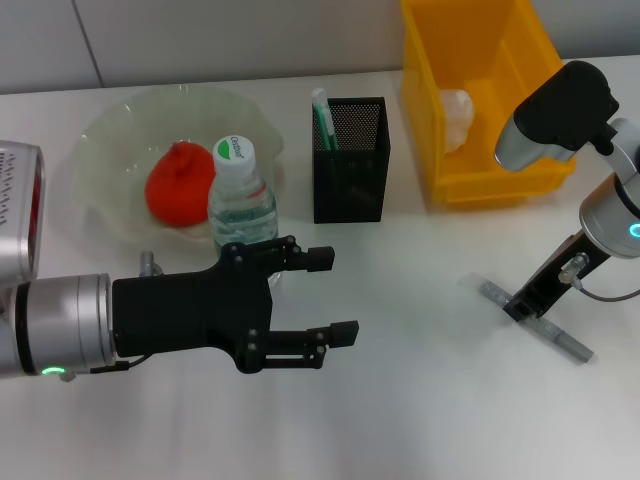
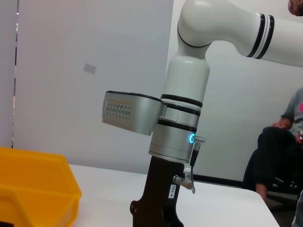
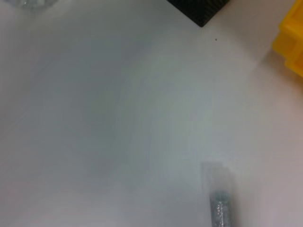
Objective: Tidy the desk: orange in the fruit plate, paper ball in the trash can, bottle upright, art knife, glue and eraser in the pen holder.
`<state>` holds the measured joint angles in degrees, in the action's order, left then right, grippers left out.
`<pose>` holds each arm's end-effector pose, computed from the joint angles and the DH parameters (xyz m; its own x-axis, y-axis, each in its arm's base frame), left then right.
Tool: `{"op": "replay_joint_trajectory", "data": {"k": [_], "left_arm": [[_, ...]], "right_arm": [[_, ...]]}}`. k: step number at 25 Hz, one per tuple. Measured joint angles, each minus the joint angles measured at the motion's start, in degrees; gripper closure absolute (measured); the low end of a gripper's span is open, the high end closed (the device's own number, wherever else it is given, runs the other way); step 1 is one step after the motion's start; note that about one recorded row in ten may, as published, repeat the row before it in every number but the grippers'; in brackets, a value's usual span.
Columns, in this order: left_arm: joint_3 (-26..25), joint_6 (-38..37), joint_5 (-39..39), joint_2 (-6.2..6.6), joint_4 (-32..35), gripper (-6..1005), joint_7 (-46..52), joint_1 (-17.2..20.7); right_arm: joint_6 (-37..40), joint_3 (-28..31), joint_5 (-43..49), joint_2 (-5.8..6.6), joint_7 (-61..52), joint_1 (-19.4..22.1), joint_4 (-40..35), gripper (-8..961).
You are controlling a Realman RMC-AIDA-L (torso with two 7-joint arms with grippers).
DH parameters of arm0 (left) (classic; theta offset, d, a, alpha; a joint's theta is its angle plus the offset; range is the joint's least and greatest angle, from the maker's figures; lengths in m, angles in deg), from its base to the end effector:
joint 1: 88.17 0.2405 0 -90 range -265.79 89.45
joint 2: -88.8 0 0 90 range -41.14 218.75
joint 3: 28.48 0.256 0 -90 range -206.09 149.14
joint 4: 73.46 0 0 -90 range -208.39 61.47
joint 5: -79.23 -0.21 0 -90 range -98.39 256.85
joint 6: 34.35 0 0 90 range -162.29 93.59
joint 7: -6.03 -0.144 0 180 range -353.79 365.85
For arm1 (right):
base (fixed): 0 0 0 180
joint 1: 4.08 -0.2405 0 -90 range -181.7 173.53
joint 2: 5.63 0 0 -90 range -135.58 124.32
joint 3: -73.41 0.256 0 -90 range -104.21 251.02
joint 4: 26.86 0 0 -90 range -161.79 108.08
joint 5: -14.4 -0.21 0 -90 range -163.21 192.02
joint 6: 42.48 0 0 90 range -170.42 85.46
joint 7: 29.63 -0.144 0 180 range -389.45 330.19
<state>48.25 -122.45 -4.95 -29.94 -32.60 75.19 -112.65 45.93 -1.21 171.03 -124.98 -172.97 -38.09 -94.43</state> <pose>-0.2058 0.2919 -0.0478 0.8001 0.1190 0.5879 0.1500 -0.9887 -0.0041 0.2378 0.3501 0.0012 0.6042 -0.7412 0.2926 -0.5800 -0.6609 -0.4763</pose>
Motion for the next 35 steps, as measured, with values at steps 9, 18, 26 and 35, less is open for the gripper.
{"op": "replay_joint_trajectory", "data": {"k": [9, 18, 26, 35], "left_arm": [[0.0, -0.2, 0.1, 0.00, 0.0, 197, -0.1, 0.1], [0.0, -0.2, 0.1, 0.00, 0.0, 197, -0.1, 0.1], [0.0, -0.2, 0.1, 0.00, 0.0, 197, -0.1, 0.1], [0.0, -0.2, 0.3, 0.00, 0.0, 197, -0.1, 0.2]], "right_arm": [[0.1, 0.0, 0.0, 0.00, -0.4, 0.2, -0.1, 804], [0.2, 0.3, -0.2, 0.00, -0.4, 1.3, -3.2, 817], [-0.1, 1.7, -2.2, 0.00, -0.9, 5.8, -14.3, 820], [-6.4, 4.2, -9.9, 0.03, 0.5, 8.2, -16.6, 821]]}}
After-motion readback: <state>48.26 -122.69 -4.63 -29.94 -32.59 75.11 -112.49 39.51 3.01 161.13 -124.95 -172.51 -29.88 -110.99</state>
